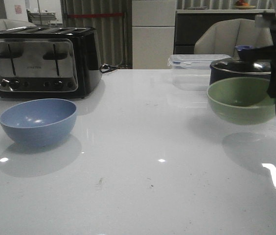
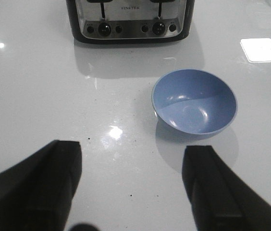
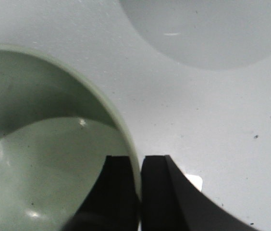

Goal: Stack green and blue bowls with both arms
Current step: 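Lift the green bowl and carry it toward the table centre, then set the green bowl down, open the right gripper, withdraw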

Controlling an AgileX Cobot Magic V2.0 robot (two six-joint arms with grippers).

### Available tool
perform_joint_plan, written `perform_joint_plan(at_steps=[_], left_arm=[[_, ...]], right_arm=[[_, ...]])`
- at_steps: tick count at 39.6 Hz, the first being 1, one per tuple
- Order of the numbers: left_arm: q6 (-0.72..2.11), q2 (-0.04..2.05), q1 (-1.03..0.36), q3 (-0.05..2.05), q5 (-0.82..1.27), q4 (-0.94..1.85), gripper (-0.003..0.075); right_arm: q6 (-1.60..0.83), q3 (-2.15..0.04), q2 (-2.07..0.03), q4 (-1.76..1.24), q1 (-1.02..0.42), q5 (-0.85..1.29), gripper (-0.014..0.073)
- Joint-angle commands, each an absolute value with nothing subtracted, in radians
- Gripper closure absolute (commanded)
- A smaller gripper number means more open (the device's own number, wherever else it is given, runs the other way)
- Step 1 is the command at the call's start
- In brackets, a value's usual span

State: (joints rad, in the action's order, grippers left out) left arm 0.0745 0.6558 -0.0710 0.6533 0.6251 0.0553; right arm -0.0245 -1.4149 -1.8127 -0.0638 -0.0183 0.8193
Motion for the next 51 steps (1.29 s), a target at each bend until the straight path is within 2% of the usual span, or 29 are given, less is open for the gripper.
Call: perform_joint_plan(at_steps=[1, 12, 20, 36, 41, 47, 51], left_arm=[[0.073, 0.659, -0.077, 0.689, 0.543, 0.063, 0.0213], [0.073, 0.659, -0.077, 0.689, 0.543, 0.063, 0.0213], [0.073, 0.659, -0.077, 0.689, 0.543, 0.063, 0.0213], [0.073, 0.659, -0.077, 0.689, 0.543, 0.063, 0.0213], [0.073, 0.659, -0.077, 0.689, 0.543, 0.063, 0.0213], [0.073, 0.659, -0.077, 0.689, 0.543, 0.063, 0.0213], [0.073, 0.659, -0.077, 0.689, 0.543, 0.063, 0.0213]], right_arm=[[-0.083, -1.447, -1.683, -0.096, -0.066, 0.820, 0.0541], [-0.108, -1.435, -1.631, -0.145, -0.256, 0.857, 0.0541], [-0.108, -1.331, -1.648, -0.149, -0.378, 0.759, 0.0541], [-0.107, -1.258, -1.769, -0.248, -0.463, 0.647, 0.0537], [-0.107, -1.261, -1.793, -0.250, -0.466, 0.635, 0.0473], [-0.107, -1.261, -1.813, -0.249, -0.466, 0.633, 0.0295], [-0.107, -1.261, -1.809, -0.245, -0.466, 0.621, 0.0232]])
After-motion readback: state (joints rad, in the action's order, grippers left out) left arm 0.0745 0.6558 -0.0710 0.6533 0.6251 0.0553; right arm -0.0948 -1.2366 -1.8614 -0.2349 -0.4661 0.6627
